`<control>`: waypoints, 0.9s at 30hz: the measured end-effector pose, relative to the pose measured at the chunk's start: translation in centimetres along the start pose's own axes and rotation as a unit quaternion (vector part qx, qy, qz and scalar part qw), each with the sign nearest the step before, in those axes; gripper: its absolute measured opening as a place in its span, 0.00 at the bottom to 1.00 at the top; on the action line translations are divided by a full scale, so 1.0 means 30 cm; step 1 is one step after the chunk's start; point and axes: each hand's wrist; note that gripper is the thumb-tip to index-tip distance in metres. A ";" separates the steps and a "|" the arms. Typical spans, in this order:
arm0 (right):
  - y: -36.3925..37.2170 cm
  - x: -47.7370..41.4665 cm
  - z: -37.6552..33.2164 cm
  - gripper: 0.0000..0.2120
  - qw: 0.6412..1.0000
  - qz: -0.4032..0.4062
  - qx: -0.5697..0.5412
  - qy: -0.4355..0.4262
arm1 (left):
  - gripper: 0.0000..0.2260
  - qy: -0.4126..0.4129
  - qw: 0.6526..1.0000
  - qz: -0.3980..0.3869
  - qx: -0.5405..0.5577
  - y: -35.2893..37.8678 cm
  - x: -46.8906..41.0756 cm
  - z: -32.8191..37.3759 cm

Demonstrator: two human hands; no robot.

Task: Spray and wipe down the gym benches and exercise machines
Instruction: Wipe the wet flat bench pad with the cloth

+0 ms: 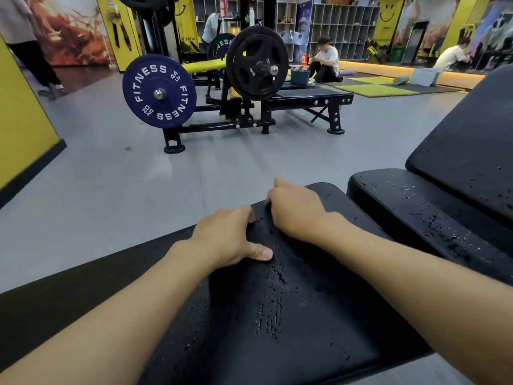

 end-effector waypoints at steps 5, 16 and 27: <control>-0.026 0.002 0.078 0.16 0.998 -0.025 -0.046 -0.029 | 0.29 0.019 0.999 0.024 0.012 0.019 0.034 -0.015; -0.017 0.053 0.061 0.17 0.996 0.034 0.014 0.076 | 0.25 0.119 0.991 0.018 -0.051 0.037 0.184 -0.070; -0.023 0.199 -0.096 0.15 0.996 0.024 0.037 0.075 | 0.30 0.163 0.985 0.002 -0.048 0.066 0.268 -0.082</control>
Point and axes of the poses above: each hand's wrist, its own x-axis away from the middle knuckle, its own y-axis out of the palm, z = x × y, and after that the axes turned 4 degrees about -z, right-handed
